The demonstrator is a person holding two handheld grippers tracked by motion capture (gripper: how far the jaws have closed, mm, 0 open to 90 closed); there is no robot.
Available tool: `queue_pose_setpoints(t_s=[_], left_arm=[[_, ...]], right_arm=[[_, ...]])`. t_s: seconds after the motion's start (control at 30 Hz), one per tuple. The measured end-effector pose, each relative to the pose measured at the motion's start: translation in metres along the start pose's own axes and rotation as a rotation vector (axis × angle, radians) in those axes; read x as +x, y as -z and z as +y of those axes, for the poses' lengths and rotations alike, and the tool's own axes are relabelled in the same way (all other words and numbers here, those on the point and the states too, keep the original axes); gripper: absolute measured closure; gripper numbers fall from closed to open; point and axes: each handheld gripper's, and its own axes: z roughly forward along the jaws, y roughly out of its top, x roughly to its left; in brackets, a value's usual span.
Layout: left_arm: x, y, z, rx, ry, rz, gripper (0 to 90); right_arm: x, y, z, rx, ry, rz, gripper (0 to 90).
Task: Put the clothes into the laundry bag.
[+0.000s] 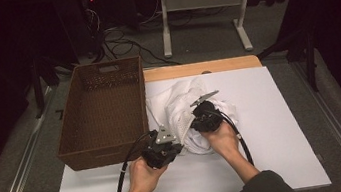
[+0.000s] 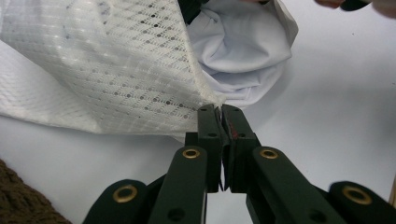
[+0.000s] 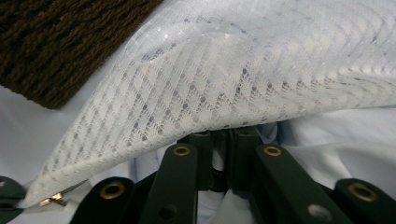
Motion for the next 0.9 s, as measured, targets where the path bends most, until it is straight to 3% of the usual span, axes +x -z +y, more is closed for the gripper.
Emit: queue_pose_setpoints(t_s=[0.13,0.27,0.37,0.47,0.57,0.67,0.73,0.83,0.9], left_arm=[[0.004,0.0,-0.002,-0.001,0.017,-0.001,87.0],[0.005,0.0,-0.002,-0.003,0.02,-0.002,86.9],[0.004,-0.001,-0.002,-0.003,0.021,0.0,86.9],[0.005,-0.001,-0.002,-0.008,0.024,-0.004,86.8],[0.004,-0.001,-0.002,-0.025,0.019,-0.007,86.6],[0.003,-0.002,-0.002,-0.018,0.014,-0.008,86.6],[0.004,-0.002,-0.002,-0.017,0.014,-0.007,86.8],[0.005,-0.001,-0.001,-0.022,0.028,-0.019,87.0],[0.004,0.001,0.0,-0.021,0.013,-0.012,87.1]], right_arm=[[0.003,0.002,-0.003,0.013,0.025,0.015,64.0],[0.009,0.022,-0.012,0.002,0.086,-0.012,50.9],[0.011,0.036,-0.022,0.0,0.101,-0.006,46.5],[0.014,0.039,-0.033,0.034,0.149,-0.008,45.8],[0.015,0.031,-0.038,0.093,0.193,-0.013,54.8],[0.011,0.02,-0.036,0.13,0.222,0.016,79.2],[0.01,0.018,-0.032,0.118,0.202,0.035,85.5],[0.009,0.017,-0.023,0.093,0.163,0.031,87.0],[0.007,0.016,-0.016,0.077,0.122,0.036,87.3]])
